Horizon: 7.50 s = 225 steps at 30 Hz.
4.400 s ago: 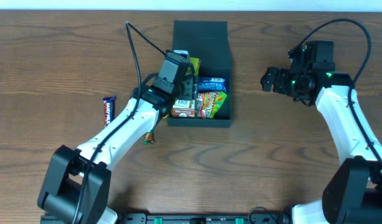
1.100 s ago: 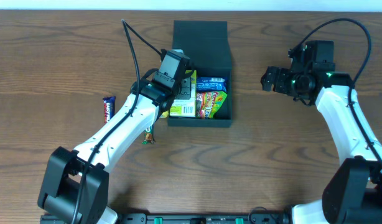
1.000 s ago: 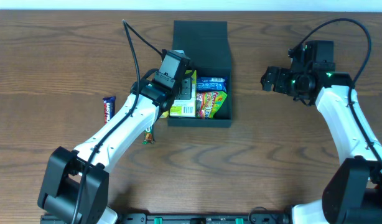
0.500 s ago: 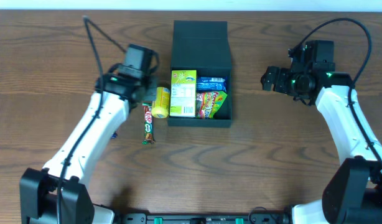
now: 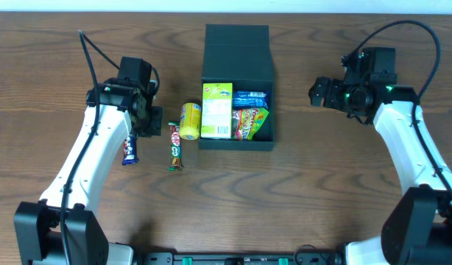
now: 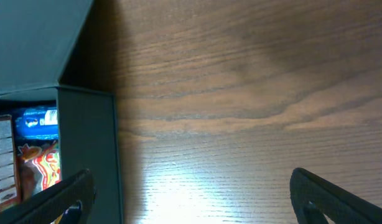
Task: Pack container
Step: 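Move the left gripper to the yellow candy can and grasp it, then carry the yellow can into the green box and release it, then move the left gripper to the red KitKat bar and grasp it, then lift the KitKat bar with the left gripper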
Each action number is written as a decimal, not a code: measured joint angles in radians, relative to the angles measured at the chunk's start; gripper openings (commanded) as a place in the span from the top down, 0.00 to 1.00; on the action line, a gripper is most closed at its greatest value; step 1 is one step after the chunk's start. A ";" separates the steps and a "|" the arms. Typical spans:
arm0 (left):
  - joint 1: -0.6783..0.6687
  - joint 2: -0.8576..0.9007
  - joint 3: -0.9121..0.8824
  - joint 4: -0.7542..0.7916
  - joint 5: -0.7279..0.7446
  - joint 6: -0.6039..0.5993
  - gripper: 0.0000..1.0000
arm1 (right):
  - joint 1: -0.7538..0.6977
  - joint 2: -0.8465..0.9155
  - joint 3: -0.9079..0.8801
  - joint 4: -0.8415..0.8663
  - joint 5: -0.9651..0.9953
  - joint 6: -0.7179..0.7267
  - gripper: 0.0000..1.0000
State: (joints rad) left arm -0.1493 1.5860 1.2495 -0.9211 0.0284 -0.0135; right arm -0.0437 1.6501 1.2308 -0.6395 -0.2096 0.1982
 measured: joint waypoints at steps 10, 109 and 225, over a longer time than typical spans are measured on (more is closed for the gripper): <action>0.000 0.050 -0.115 0.361 0.169 0.026 0.22 | 0.000 0.000 0.000 -0.049 0.000 0.000 0.01; -0.541 0.426 0.354 0.350 0.182 -0.559 0.15 | -0.066 0.000 0.000 -0.109 0.102 0.003 0.01; -0.062 0.471 0.131 0.371 0.050 -0.800 0.55 | 0.027 0.048 0.000 -0.053 0.090 0.003 0.01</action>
State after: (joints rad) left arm -0.2111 2.0571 1.3808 -0.5503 0.0788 -0.8139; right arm -0.0162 1.6978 1.2308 -0.6930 -0.1192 0.2016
